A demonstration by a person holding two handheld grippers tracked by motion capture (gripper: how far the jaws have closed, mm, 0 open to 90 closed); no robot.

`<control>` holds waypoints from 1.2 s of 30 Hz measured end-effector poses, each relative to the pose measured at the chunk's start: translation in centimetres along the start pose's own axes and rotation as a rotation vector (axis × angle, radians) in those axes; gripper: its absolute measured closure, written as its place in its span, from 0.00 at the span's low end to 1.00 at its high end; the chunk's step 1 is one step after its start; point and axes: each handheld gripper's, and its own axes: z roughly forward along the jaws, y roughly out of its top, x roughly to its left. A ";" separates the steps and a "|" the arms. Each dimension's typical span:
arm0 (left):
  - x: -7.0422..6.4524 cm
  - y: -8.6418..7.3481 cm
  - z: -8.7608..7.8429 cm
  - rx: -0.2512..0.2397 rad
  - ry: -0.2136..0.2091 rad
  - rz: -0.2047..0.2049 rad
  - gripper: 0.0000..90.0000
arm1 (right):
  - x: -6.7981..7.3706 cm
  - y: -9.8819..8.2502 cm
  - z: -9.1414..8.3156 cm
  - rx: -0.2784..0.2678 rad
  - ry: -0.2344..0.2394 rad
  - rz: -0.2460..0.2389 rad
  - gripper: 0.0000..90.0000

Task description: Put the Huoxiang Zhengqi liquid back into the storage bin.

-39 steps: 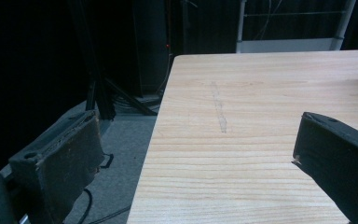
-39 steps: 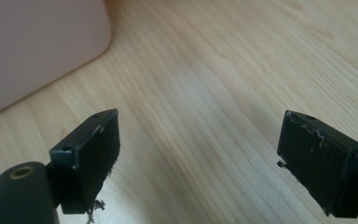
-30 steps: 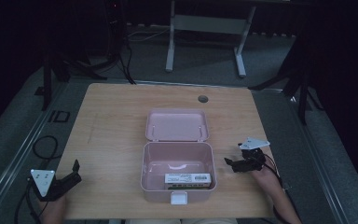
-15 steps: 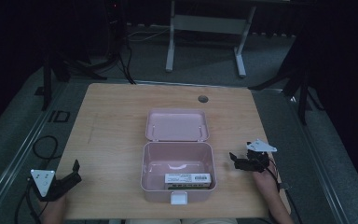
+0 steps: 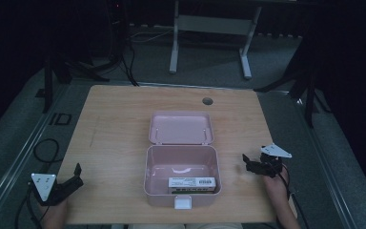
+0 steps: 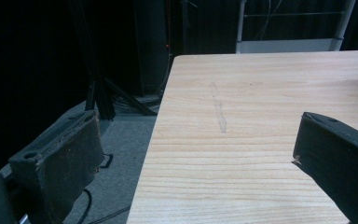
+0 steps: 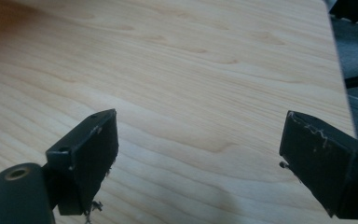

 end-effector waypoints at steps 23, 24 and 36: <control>0.0 0.0 -0.1 -0.003 -0.004 0.000 0.02 | -4.0 -1.9 -1.6 -0.016 -0.068 0.150 0.13; 0.0 0.0 -0.1 -0.003 -0.004 0.000 0.02 | -4.0 -1.9 -1.6 -0.016 -0.068 0.150 0.13; 0.2 0.0 -0.2 -0.009 -0.003 -0.018 0.02 | -5.0 -2.5 -1.8 -0.027 -0.118 0.209 0.14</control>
